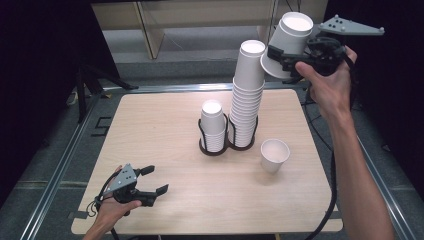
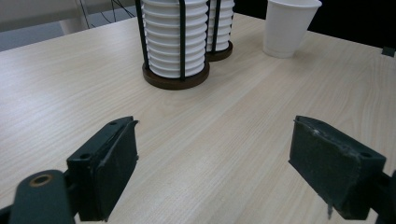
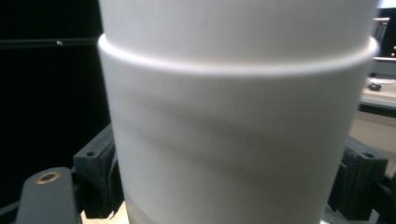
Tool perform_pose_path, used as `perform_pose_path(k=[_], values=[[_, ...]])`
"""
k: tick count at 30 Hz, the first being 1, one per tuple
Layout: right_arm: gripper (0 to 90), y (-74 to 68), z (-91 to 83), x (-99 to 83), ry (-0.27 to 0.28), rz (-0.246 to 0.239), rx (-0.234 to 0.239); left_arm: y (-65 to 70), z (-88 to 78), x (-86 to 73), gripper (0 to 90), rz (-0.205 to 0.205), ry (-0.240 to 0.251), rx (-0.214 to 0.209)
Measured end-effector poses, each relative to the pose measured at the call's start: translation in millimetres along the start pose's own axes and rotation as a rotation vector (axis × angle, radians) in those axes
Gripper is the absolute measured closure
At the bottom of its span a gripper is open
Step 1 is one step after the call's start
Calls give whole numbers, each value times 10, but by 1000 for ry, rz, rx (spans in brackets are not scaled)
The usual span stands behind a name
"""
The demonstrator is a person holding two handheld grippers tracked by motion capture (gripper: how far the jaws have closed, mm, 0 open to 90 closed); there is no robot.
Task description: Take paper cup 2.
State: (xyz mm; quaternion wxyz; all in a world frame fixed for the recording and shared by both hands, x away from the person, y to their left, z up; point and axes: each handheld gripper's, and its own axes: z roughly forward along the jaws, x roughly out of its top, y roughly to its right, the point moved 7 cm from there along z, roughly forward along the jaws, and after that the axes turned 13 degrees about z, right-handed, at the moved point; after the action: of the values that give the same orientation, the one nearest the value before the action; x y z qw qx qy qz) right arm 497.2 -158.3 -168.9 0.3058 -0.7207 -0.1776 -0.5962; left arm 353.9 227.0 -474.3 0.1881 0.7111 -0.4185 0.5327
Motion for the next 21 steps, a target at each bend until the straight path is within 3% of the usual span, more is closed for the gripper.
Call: perform_pose_path(k=[3, 5, 6, 15, 21], values=[[166, 22, -134, -126, -14, -7, 4, 5, 22, 9, 149, -8, 24, -6], [166, 33, -211, -200, -19, -4, 3, -24, 3, -17, 150, 32, -13, -3], [166, 51, -243, -226, -17, -15, 1, 7, 20, 3, 149, -3, 10, -4], [168, 66, -407, -516, -36, -10, 6, 6, 13, -3, 150, 0, -2, -5], [167, -26, -437, -812, -76, 4, 33, 3, 21, 6, 150, -2, 18, -4]])
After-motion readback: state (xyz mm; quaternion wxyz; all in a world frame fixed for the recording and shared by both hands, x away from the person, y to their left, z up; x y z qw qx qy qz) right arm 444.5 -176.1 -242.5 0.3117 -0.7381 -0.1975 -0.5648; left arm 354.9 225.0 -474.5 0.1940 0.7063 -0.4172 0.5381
